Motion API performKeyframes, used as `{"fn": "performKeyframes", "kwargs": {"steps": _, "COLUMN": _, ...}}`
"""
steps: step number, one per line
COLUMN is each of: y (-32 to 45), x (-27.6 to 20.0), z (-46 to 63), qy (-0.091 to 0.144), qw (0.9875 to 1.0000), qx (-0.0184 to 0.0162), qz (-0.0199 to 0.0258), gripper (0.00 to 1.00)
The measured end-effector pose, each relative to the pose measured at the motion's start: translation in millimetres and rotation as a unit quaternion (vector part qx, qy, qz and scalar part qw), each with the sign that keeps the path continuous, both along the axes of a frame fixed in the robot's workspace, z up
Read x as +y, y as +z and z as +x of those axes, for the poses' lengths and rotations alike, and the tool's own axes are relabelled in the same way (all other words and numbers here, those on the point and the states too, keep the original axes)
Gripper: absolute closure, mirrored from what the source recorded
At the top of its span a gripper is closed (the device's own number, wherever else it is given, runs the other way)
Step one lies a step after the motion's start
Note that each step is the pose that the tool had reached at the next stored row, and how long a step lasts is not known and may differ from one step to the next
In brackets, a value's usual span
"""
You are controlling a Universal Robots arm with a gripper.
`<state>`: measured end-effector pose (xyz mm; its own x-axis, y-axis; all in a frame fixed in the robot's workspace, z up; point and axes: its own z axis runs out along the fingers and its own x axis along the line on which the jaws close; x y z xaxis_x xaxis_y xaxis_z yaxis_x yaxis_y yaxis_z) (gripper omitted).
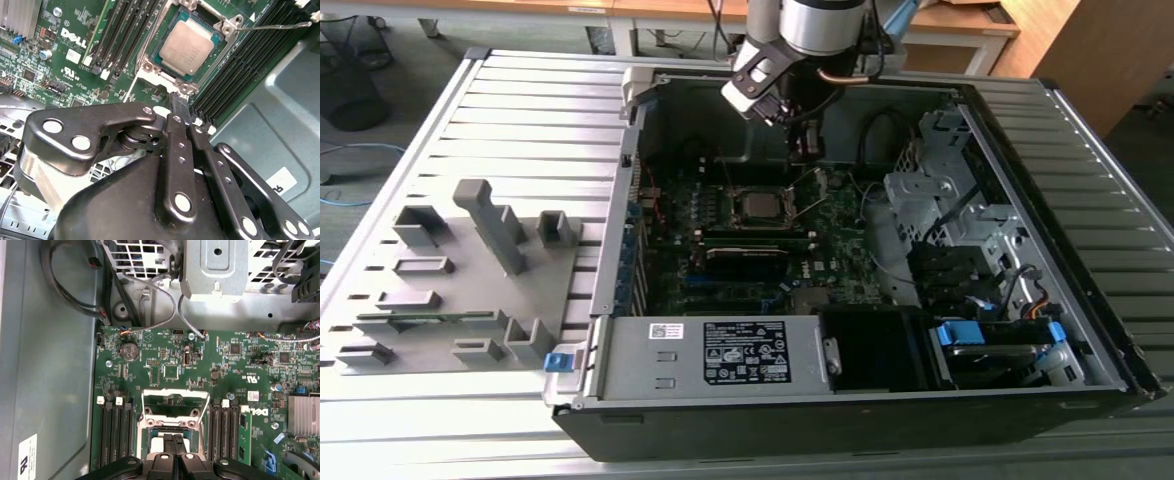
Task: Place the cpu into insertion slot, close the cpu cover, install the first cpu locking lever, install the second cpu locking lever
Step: 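Close the cpu cover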
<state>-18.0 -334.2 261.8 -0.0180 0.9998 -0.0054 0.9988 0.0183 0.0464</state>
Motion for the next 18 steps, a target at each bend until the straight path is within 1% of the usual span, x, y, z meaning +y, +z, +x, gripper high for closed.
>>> {"fn": "performKeyframes", "kwargs": {"steps": 6, "y": 0.0, "x": 0.0, "z": 8.9, "qy": 0.0, "qw": 1.0, "qx": 0.0, "qz": 0.0, "gripper": 0.89}}
{"fn": "performKeyframes", "kwargs": {"steps": 13, "y": 0.0, "x": 0.0, "z": 9.7, "qy": 0.0, "qw": 1.0, "qx": 0.0, "qz": 0.0, "gripper": 0.89}}
{"fn": "performKeyframes", "kwargs": {"steps": 18, "y": -0.1, "x": 0.0, "z": 16.0, "qy": 0.0, "qw": 1.0, "qx": 0.0, "qz": 0.0, "gripper": 0.89}}
